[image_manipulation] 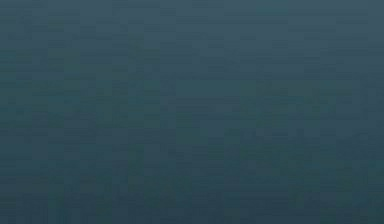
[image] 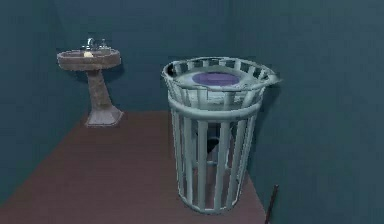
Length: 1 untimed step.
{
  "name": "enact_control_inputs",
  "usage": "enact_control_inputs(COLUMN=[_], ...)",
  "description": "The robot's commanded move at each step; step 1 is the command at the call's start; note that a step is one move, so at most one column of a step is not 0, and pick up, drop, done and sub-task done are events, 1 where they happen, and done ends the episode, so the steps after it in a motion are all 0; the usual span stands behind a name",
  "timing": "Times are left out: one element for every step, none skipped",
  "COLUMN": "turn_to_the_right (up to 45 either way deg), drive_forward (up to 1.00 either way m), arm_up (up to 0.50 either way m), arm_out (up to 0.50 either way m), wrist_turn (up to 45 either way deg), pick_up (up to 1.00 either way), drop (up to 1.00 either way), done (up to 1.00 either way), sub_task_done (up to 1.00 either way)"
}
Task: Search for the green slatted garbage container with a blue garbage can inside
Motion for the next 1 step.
enact_control_inputs(turn_to_the_right=[-45.0], drive_forward=[0.0], arm_up=[0.0], arm_out=[0.0], wrist_turn=[0.0], pick_up=[0.0], drop=[0.0], done=[0.0], sub_task_done=[0.0])
